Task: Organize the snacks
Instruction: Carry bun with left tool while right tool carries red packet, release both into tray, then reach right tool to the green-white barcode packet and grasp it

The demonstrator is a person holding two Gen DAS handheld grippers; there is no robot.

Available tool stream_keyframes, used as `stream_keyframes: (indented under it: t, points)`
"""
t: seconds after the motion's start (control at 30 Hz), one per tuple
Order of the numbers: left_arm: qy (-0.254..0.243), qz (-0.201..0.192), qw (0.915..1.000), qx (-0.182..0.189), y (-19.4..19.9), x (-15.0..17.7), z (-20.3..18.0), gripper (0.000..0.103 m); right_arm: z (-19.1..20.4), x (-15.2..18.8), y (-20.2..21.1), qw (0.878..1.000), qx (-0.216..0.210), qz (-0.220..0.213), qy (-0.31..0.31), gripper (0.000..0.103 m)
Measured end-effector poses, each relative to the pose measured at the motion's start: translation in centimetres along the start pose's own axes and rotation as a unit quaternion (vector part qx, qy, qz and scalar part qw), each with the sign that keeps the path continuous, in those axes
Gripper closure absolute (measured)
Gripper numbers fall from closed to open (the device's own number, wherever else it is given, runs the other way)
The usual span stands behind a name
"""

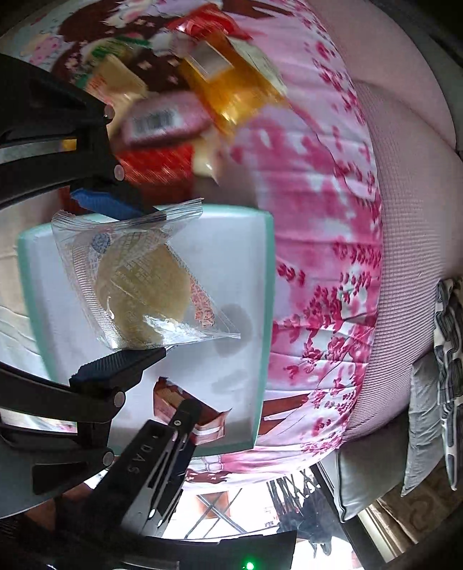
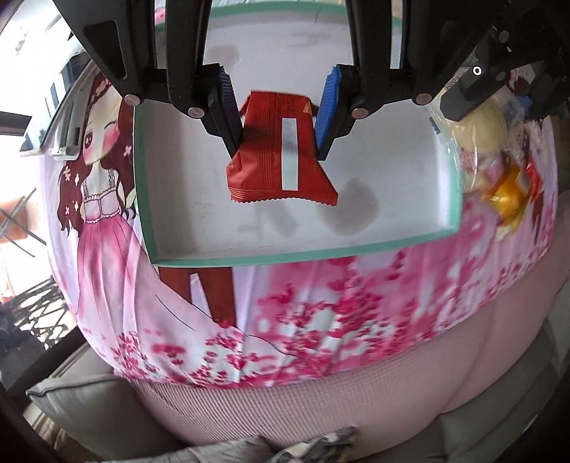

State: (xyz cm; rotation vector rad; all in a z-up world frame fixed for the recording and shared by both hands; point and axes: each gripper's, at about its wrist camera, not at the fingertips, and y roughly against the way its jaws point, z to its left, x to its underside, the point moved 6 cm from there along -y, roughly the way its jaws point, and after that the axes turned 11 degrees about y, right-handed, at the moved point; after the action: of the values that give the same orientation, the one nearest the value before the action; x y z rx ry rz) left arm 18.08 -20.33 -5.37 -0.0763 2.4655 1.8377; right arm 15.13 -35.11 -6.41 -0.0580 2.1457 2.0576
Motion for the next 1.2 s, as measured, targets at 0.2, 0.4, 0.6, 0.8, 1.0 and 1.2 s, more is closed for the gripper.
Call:
stream_keyframes:
  t: [0.2,0.4,0.6,0.8,1.0,1.2]
  points:
    - [-0.015,-0.011,0.9998,0.008,-0.6,-0.6,-1.1,0.016,-1.2,-0.4,-0.7,1.000,-0.006,0.006,-0.012,0.055]
    - [-0.003,-0.025,0.9997,0.005,1.4,0.1,0.4,0.016,-1.6,0.6,0.6,1.000,-0.002,0.000,-0.015,0.040]
    - [0.034,-0.071,0.9962,-0.036,3.8,2.0,4.8,0.008,0.3,3.8,2.8,0.999,-0.017,-0.020,-0.023,0.005]
    - [0.064,-0.100,0.9907,-0.067,5.6,5.0,8.5,0.003,3.9,6.1,5.7,0.997,-0.036,-0.063,-0.008,0.000]
    - [0.088,-0.106,0.9882,-0.067,7.3,8.3,10.4,0.002,7.0,8.6,8.1,0.994,-0.040,-0.102,0.007,0.000]
    - [0.105,-0.117,0.9841,-0.083,8.5,10.9,11.9,0.002,9.0,11.6,8.9,0.993,-0.037,-0.115,0.013,0.000]
